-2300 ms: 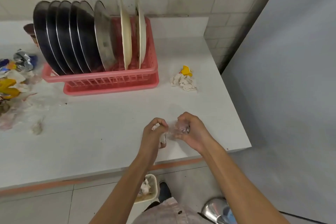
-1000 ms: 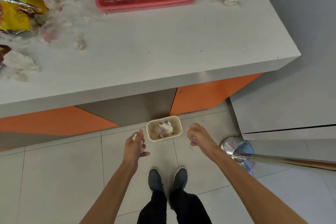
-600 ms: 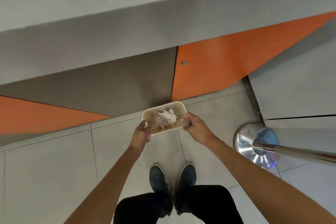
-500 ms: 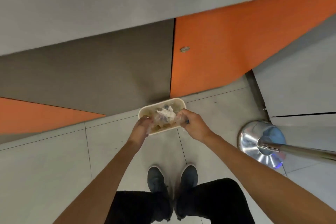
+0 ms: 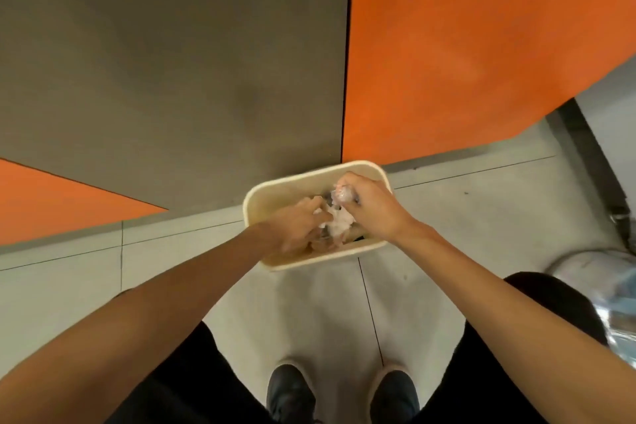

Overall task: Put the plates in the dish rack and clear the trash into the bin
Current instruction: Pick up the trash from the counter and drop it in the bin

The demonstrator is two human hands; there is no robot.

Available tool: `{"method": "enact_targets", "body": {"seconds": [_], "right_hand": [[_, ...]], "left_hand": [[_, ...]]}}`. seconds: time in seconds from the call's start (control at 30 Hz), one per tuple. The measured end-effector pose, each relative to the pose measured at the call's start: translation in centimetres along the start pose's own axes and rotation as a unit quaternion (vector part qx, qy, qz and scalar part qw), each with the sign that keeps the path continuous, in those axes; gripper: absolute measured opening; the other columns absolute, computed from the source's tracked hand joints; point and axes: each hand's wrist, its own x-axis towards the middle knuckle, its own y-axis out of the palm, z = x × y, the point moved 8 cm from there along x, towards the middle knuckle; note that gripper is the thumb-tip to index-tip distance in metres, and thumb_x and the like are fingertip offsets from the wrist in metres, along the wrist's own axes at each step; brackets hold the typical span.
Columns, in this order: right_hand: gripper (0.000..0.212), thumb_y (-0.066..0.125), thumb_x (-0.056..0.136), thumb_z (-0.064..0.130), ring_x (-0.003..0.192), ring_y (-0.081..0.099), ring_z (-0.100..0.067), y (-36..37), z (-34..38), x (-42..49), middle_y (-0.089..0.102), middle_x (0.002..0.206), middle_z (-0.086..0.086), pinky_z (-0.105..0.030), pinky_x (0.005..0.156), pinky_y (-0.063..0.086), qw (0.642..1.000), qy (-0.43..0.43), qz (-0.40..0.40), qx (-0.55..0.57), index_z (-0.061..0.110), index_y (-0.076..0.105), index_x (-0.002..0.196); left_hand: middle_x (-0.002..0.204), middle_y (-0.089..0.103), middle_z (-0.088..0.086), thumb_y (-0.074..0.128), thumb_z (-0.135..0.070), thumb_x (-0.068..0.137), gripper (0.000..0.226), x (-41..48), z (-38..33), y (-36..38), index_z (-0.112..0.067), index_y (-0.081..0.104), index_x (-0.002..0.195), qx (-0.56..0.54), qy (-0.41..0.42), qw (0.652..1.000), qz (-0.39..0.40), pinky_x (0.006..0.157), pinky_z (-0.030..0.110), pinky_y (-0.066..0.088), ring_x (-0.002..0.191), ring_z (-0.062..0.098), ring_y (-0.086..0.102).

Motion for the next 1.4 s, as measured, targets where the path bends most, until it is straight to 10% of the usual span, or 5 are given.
{"method": "enact_targets", "body": {"seconds": [0.57, 0.7, 0.77, 1.17, 1.4], "right_hand": [[0.010, 0.052, 0.099, 0.025, 0.090, 0.051, -0.020, 0.1, -0.2, -0.4, 0.053, 0.102, -0.004, -0.032, 0.075, 0.039, 0.994, -0.052, 0.051, -0.086, 0.017, 0.048, 0.102], [0.017, 0.055, 0.098, 0.026, 0.079, 0.050, -0.015, 0.1, 0.0, -0.2, 0.051, 0.093, 0.001, -0.030, 0.068, 0.037, 0.994, -0.032, 0.067, -0.078, 0.012, 0.050, 0.106], [0.020, 0.055, 0.098, 0.029, 0.072, 0.048, -0.011, 0.6, -0.3, -0.3, 0.047, 0.084, 0.005, -0.029, 0.061, 0.037, 0.994, -0.002, 0.094, -0.052, 0.012, 0.047, 0.105], [0.024, 0.057, 0.096, 0.025, 0.086, 0.053, -0.027, 2.3, -1.6, 1.3, 0.040, 0.104, -0.007, -0.034, 0.072, 0.042, 0.966, 0.061, 0.159, -0.193, 0.014, 0.036, 0.101], [0.093, 0.078, 0.080, 0.030, 0.105, 0.053, -0.026, 2.7, -0.6, 1.2, 0.030, 0.134, -0.005, -0.037, 0.091, 0.048, 0.960, 0.092, 0.185, -0.189, 0.017, 0.019, 0.151]], "left_hand": [[0.159, 0.017, 0.000, 0.032, -0.034, 0.102, 0.050, 4.4, 1.8, 5.2, -0.038, 0.019, 0.150, 0.140, -0.110, 0.961, 0.211, 0.109, 0.046, 0.034, 0.142, 0.031, 0.029], [0.124, 0.058, 0.003, 0.047, -0.022, 0.092, 0.024, 3.4, 1.2, 3.6, -0.024, 0.058, 0.113, 0.016, -0.133, 0.962, 0.237, 0.064, 0.031, 0.046, 0.098, 0.024, 0.058], [0.109, 0.066, 0.000, 0.047, -0.031, 0.086, 0.017, 3.2, 1.1, 2.9, -0.026, 0.062, 0.089, -0.034, -0.118, 0.972, 0.202, 0.073, 0.034, 0.050, 0.085, 0.019, 0.060], [0.142, 0.050, -0.003, 0.061, -0.022, 0.094, 0.039, -2.3, 3.0, -2.7, -0.028, 0.060, 0.132, -0.206, -0.133, 0.969, -0.014, 0.108, 0.024, 0.035, 0.128, 0.015, 0.047], [0.114, 0.069, -0.009, 0.056, -0.023, 0.095, 0.031, -4.1, 2.3, -6.6, -0.025, 0.063, 0.126, -0.152, -0.103, 0.979, -0.083, 0.095, 0.028, 0.048, 0.097, 0.013, 0.063]]}}
